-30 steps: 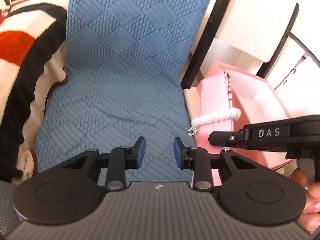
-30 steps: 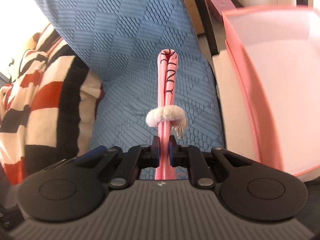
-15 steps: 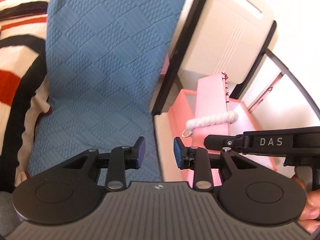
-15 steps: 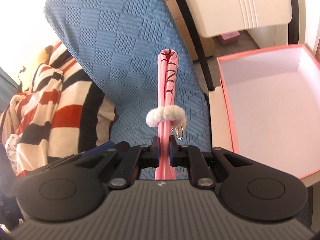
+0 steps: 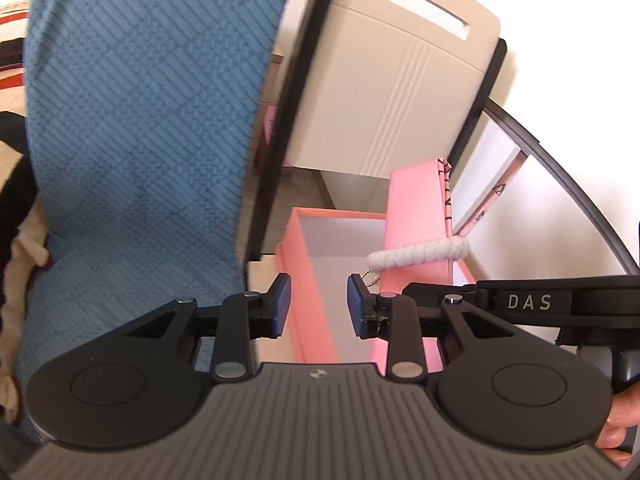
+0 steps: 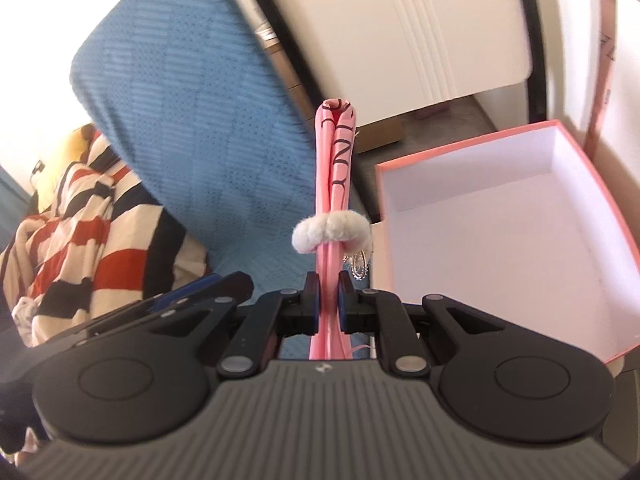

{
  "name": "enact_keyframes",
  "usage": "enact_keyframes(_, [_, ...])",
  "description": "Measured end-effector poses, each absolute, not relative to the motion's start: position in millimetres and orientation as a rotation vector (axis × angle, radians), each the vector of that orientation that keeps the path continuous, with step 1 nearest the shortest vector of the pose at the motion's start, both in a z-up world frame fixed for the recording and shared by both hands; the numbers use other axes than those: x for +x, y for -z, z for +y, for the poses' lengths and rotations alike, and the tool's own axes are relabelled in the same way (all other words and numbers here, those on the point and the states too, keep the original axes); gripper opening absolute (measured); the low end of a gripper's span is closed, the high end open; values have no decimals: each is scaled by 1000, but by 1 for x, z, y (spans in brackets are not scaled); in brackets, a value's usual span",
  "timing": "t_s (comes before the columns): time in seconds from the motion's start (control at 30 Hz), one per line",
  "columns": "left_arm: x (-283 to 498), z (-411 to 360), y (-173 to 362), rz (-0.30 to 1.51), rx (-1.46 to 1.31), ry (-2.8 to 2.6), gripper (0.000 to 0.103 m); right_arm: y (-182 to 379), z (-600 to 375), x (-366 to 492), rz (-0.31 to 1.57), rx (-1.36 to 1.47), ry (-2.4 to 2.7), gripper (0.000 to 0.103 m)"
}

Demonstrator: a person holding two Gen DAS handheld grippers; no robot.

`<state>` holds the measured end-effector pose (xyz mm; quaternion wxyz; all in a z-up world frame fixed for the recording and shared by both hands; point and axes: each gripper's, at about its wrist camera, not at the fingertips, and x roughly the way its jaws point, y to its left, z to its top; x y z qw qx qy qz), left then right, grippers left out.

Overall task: Fold shopping bag
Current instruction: 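Carry the looped pink strip with the right gripper into the pink-rimmed white box, then lower the strip onto the box floor and open the right gripper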

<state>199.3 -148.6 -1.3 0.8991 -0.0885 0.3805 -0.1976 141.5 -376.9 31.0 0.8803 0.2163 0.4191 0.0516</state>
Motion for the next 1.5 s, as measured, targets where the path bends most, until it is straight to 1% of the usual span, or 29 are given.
enact_keyframes(0.13, [212, -174, 15, 814, -180, 422, 36, -16, -399, 147, 880, 466, -67, 12])
enact_keyframes(0.53, [249, -233, 73, 925, -121, 434, 36, 59, -464, 164, 965, 559, 24, 12])
enact_keyframes(0.67, [264, -249, 88, 948, -99, 431, 39, 81, -478, 172, 989, 562, 39, 12])
enact_keyframes(1.0, [286, -276, 125, 1029, -55, 421, 39, 132, -497, 185, 1059, 600, 65, 12])
enact_keyframes(1.13, [288, -281, 134, 1043, -40, 420, 39, 141, -498, 186, 1079, 628, 53, 13])
enact_keyframes(1.27, [290, -280, 139, 1054, -55, 415, 39, 144, -494, 190, 1080, 592, 66, 14])
enact_keyframes(1.33, [289, -279, 138, 1054, -55, 417, 39, 143, -493, 190, 1080, 576, 69, 16])
enact_keyframes(1.37, [288, -279, 138, 1052, -55, 418, 39, 142, -493, 191, 1083, 568, 72, 21])
enact_keyframes(1.4, [287, -278, 137, 1050, -56, 420, 39, 141, -493, 193, 1090, 555, 73, 28])
enact_keyframes(1.47, [285, -277, 134, 1042, -60, 425, 40, 136, -492, 193, 1086, 531, 81, 37])
enact_keyframes(1.5, [284, -276, 132, 1037, -60, 428, 40, 132, -493, 192, 1076, 525, 84, 37])
